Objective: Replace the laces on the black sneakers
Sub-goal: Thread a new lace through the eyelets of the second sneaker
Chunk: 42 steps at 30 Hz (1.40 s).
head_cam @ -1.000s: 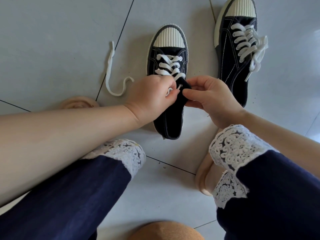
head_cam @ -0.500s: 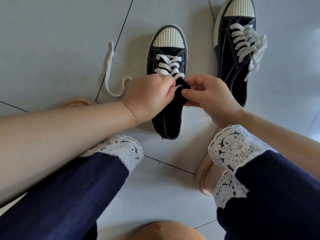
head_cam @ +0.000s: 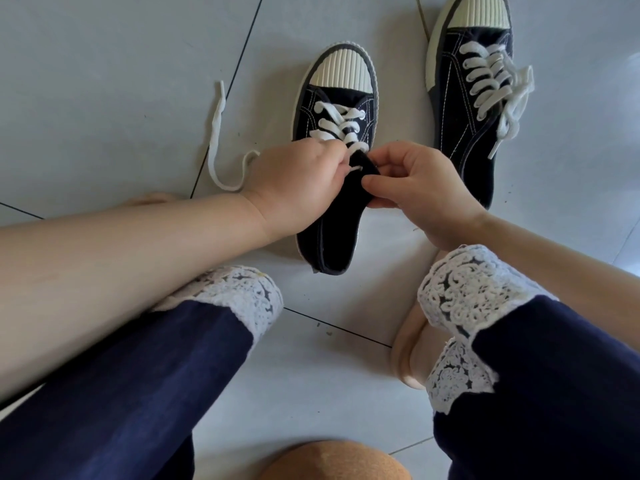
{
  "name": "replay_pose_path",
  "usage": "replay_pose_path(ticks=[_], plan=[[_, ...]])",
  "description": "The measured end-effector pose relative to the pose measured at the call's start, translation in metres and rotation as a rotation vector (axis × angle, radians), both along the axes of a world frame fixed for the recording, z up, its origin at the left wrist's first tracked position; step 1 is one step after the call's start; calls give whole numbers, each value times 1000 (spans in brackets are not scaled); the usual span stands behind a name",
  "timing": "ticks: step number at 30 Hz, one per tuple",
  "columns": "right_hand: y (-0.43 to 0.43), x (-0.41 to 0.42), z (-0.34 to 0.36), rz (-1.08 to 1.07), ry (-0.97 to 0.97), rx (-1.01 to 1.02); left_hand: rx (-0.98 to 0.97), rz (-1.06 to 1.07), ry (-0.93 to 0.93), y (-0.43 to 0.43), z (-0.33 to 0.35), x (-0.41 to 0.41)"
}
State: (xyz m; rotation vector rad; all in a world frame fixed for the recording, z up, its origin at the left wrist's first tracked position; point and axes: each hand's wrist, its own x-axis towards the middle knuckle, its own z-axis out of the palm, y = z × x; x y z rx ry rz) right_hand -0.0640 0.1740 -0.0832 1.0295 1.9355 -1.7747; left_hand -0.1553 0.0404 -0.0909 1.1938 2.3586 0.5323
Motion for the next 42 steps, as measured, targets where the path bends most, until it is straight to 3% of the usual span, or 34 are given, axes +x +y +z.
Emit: replay_pose_path(ticks=[9,16,22,27,33,38,42], plan=[[-4,-2,0,23,19,71,-49,90,-52,7,-4,5],[1,-1,0,-108,-34,-218,64,194,-103,-1,-4,11],[-3,-9,-5,-159,-79,-257,142,289,-150,-5,1,18],[-3,-9,-6,-186,-62,-259,204,193,-60,-5,13,15],[-2,-6,-4,-247,-4,-116,-18,144,1,2,7,8],[-2,-3,0,-492,1,-127,-12,119,3,5,7,2],[32,-12,18,-806,93,-312,-48,88,-5,-2,5,-2]])
